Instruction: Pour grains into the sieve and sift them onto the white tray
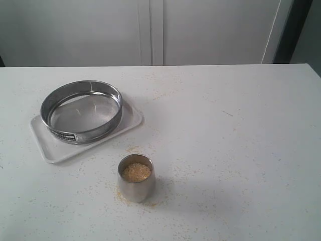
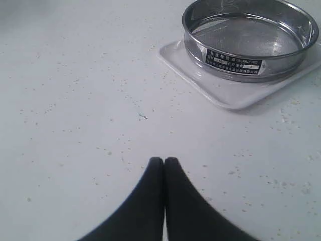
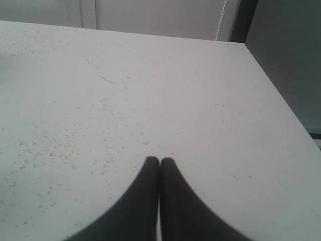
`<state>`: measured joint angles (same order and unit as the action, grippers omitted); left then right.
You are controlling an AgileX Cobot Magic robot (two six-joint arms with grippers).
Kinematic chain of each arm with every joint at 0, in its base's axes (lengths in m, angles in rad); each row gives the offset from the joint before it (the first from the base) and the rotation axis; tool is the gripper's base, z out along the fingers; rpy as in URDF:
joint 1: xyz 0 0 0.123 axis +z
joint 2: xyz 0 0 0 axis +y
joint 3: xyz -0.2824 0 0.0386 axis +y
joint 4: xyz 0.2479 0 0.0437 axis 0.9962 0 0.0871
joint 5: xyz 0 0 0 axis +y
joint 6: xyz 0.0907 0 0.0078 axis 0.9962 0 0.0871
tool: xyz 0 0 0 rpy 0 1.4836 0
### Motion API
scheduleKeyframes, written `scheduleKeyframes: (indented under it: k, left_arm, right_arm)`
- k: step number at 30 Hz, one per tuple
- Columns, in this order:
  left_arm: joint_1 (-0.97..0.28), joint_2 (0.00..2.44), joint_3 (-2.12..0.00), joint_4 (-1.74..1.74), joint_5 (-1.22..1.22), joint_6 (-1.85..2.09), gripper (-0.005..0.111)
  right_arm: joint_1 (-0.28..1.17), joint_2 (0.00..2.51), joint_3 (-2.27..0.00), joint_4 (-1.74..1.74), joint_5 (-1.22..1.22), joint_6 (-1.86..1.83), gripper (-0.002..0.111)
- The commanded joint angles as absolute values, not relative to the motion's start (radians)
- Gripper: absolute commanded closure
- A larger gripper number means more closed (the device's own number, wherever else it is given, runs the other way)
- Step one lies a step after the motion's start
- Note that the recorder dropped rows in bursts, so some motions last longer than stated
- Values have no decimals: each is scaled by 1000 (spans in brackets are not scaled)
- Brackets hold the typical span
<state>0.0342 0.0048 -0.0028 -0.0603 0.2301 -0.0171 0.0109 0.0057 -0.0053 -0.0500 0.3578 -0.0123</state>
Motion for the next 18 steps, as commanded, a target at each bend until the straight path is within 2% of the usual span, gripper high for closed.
scheduleKeyframes:
  k: [1, 18]
  left_arm:
    - [37, 0, 0, -67, 232, -21, 107]
    - [37, 0, 0, -67, 232, -21, 107]
  right_arm:
    - [16, 0, 0, -53, 350, -23, 108]
    - [16, 0, 0, -53, 322, -24, 108]
